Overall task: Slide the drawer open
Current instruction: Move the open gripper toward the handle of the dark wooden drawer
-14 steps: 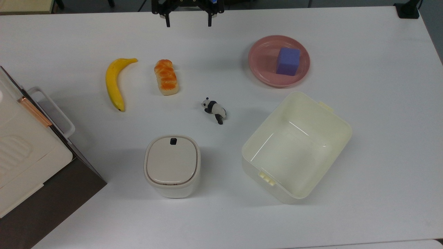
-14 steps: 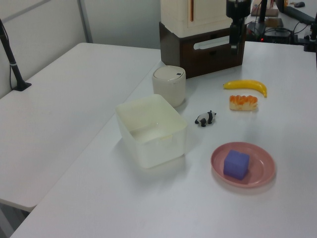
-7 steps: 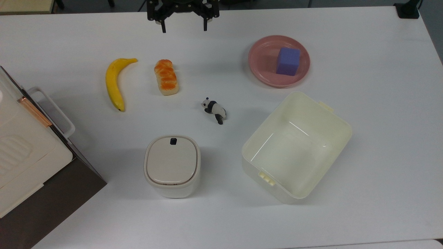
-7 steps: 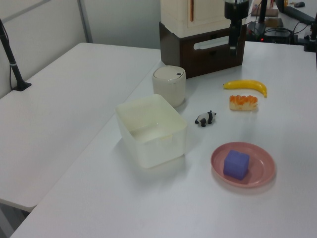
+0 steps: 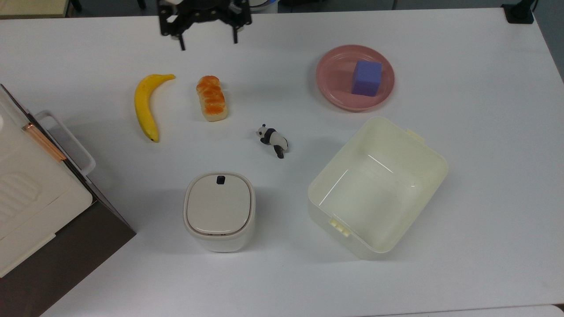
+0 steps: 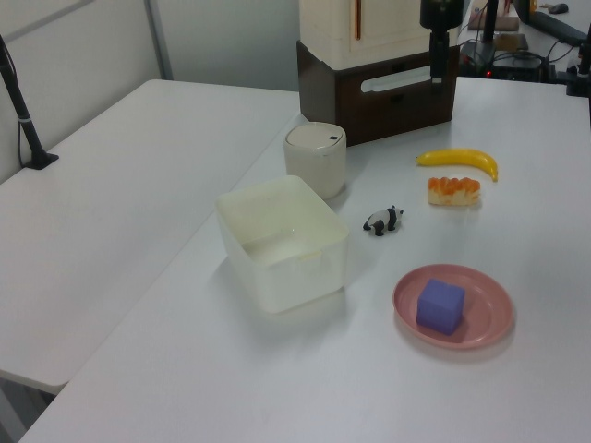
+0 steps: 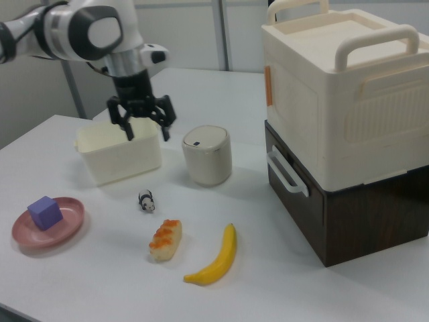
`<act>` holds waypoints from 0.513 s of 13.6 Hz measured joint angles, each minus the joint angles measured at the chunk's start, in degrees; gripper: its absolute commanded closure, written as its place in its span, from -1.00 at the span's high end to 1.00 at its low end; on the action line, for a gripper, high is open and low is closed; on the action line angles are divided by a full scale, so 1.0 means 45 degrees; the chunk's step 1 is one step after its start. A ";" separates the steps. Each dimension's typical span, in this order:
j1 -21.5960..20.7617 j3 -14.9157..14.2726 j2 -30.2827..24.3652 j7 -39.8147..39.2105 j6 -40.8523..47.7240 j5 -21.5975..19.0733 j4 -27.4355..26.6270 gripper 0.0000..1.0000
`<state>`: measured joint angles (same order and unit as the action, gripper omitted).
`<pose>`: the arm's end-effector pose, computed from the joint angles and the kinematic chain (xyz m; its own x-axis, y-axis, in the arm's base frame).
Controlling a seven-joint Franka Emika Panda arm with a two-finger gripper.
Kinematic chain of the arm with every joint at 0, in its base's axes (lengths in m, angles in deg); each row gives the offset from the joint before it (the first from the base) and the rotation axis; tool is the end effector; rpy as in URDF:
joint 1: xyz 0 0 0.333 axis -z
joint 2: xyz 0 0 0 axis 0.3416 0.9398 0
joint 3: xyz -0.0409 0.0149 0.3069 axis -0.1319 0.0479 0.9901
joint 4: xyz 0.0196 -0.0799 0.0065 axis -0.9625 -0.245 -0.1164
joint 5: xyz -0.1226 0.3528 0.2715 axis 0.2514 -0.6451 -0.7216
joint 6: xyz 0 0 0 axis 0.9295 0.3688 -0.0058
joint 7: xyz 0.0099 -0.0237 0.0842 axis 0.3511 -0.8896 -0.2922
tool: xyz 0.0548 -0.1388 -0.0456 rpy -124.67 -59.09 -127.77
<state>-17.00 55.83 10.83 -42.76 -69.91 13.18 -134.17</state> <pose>0.6482 -0.0430 0.5025 0.9724 0.2334 0.0027 0.2329 -0.9709 0.0552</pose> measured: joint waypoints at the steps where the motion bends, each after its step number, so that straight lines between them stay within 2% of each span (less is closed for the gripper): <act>1: 0.0226 -0.0005 0.0110 -0.0444 -0.0267 0.0001 -0.0001 1.00; 7: 0.1783 -0.0031 0.0848 -0.3927 -0.1776 0.0094 0.0000 1.00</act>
<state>-8.97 55.69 14.64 -60.43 -77.90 13.61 -134.16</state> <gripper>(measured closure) 0.000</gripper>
